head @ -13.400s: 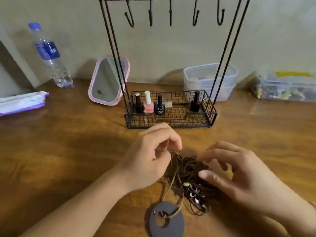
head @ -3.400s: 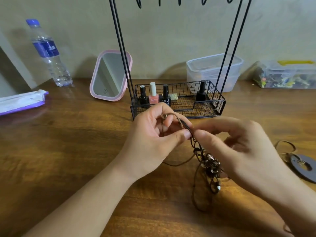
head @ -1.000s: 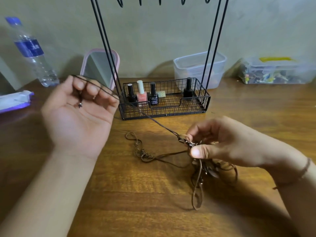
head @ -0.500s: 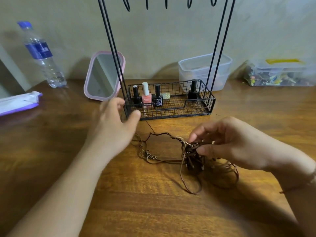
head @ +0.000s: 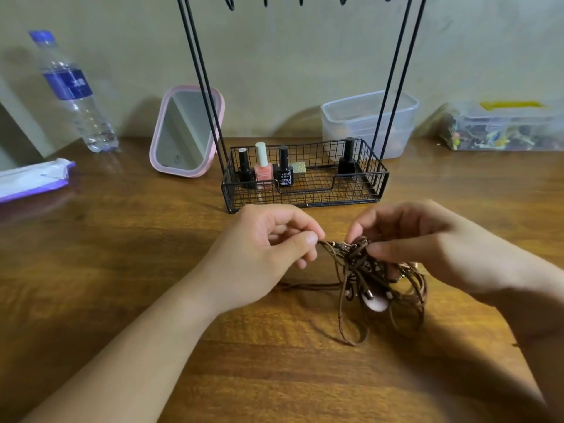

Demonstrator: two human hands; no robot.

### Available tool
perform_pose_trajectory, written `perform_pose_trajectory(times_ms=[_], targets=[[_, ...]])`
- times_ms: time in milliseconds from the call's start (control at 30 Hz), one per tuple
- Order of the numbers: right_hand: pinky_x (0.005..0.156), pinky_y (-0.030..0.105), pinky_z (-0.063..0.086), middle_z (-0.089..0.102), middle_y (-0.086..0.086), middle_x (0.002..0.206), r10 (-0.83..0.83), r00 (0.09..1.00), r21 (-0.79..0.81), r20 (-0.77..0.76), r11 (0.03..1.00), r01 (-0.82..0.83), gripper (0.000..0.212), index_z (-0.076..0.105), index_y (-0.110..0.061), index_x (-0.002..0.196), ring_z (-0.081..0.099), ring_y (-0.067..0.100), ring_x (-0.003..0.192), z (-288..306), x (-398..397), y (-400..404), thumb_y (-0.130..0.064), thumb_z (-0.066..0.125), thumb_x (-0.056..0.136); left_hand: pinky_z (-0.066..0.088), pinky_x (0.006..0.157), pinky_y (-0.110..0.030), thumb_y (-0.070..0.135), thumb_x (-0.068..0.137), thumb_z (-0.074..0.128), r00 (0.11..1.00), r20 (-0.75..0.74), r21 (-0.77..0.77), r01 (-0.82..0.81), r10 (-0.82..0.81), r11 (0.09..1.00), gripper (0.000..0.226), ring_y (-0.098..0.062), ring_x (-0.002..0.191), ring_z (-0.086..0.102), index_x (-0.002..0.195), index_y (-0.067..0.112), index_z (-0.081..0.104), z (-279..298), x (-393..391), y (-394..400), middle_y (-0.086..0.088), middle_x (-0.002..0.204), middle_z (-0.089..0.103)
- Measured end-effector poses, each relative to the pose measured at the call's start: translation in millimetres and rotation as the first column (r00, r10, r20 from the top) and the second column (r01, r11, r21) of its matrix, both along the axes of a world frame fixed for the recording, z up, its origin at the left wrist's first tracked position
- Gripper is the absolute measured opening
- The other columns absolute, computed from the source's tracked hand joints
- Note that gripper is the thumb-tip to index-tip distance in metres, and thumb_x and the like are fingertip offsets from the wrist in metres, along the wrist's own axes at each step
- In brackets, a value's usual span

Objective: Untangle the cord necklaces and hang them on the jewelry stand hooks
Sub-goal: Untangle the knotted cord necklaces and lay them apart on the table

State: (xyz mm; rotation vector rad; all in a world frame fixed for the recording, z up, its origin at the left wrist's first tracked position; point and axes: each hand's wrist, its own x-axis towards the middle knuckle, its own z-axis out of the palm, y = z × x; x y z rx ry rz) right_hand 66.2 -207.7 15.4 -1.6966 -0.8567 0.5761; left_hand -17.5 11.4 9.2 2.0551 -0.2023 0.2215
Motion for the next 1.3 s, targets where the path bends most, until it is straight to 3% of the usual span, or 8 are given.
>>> perform_pose_trajectory(times_ms=[300, 400, 567, 733, 967, 1067, 1167, 1300], targets=[[0.063, 0.051, 0.046, 0.067, 0.018, 0.086, 0.022, 0.991, -0.146, 0.134, 0.989, -0.002, 0.028, 0.071, -0.027, 0.096, 0.057, 0.037, 0.07, -0.3, -5.6, 5.2, -0.013, 0.053, 0.079, 0.056, 0.075, -0.027, 0.003, 0.095, 0.056, 0.997, 0.025, -0.013, 0.068, -0.067, 0.998, 0.023, -0.015, 0.077, 0.069, 0.105, 0.02, 0.068, 0.8, -3.4, -1.6, -0.004, 0.079, 0.072], [0.063, 0.042, 0.045, 0.066, 0.018, 0.083, -0.055, 0.976, -0.103, 0.21, 0.992, 0.078, 0.021, 0.073, -0.031, 0.093, 0.057, 0.035, 0.072, -1.1, -8.6, 9.4, -0.027, 0.053, 0.086, 0.056, 0.075, -0.023, 0.002, 0.095, 0.055, 0.996, 0.046, 0.045, 0.072, -0.074, 0.996, 0.026, -0.013, 0.083, 0.07, 0.106, 0.02, 0.07, 0.2, -4.2, -3.7, -0.001, 0.081, 0.071], [0.057, 0.015, 0.045, 0.069, -0.019, 0.077, -0.088, 0.878, -0.131, 0.471, 0.977, 0.168, 0.008, 0.075, -0.027, 0.087, 0.063, 0.013, 0.068, -4.9, -12.1, 16.8, -0.022, 0.069, 0.086, 0.055, 0.074, -0.02, -0.002, 0.094, 0.054, 0.996, 0.053, 0.029, 0.074, -0.076, 0.997, 0.027, -0.012, 0.082, 0.07, 0.104, 0.018, 0.07, 0.0, -3.3, -2.4, -0.002, 0.082, 0.072], [0.063, 0.029, 0.05, 0.069, -0.016, 0.077, -0.108, 0.849, -0.115, 0.517, 0.974, 0.194, 0.004, 0.075, -0.028, 0.084, 0.062, 0.015, 0.068, -9.2, -16.1, 21.7, -0.027, 0.076, 0.08, 0.056, 0.075, -0.023, -0.003, 0.093, 0.055, 0.996, 0.053, 0.039, 0.075, -0.077, 0.996, 0.029, -0.015, 0.085, 0.071, 0.1, 0.021, 0.071, -1.7, -3.4, -3.3, 0.003, 0.085, 0.073], [0.055, 0.019, 0.044, 0.065, -0.013, 0.071, -0.087, 0.88, -0.113, 0.467, 0.981, 0.157, 0.006, 0.068, -0.024, 0.08, 0.058, 0.006, 0.06, -8.6, -16.8, 21.4, -0.025, 0.073, 0.083, 0.056, 0.072, -0.02, 0.0, 0.089, 0.06, 0.997, 0.08, 0.095, 0.005, -0.012, 0.995, 0.03, -0.01, 0.082, 0.071, 0.091, 0.026, 0.076, -0.5, -2.3, -3.5, 0.011, 0.083, 0.074], [0.05, 0.018, 0.037, 0.06, -0.006, 0.065, -0.086, 0.942, -0.05, 0.323, 0.993, 0.108, 0.008, 0.062, -0.018, 0.074, 0.051, 0.006, 0.052, -6.4, -16.5, 19.6, -0.021, 0.065, 0.082, 0.052, 0.07, -0.011, 0.005, 0.086, 0.064, 0.987, 0.143, 0.205, -0.1, 0.071, 0.974, 0.026, -0.003, 0.083, 0.069, 0.089, 0.026, 0.078, -2.9, -2.2, -2.1, 0.015, 0.08, 0.074], [0.061, 0.038, 0.038, 0.06, 0.021, 0.08, -0.083, 0.976, 0.038, 0.2, 0.996, 0.077, 0.005, 0.058, -0.022, 0.066, 0.05, 0.038, 0.071, -2.7, -17.2, 22.0, -0.027, 0.058, 0.068, 0.048, 0.067, -0.006, 0.004, 0.084, 0.067, 0.977, 0.194, 0.285, -0.146, 0.092, 0.947, 0.023, 0.0, 0.081, 0.068, 0.089, 0.023, 0.078, -4.3, -2.0, -2.6, 0.017, 0.082, 0.073], [0.07, 0.031, 0.038, 0.053, 0.021, 0.082, -0.032, 0.999, 0.198, -0.038, 0.98, 0.039, 0.011, 0.06, -0.017, 0.06, 0.048, 0.022, 0.078, 5.3, -18.7, 15.5, -0.014, 0.05, 0.064, 0.05, 0.069, -0.007, 0.006, 0.084, 0.066, 0.972, 0.2, 0.265, -0.178, 0.126, 0.948, 0.023, 0.001, 0.083, 0.068, 0.088, 0.026, 0.077, -5.3, -0.1, -0.9, 0.017, 0.083, 0.073]])
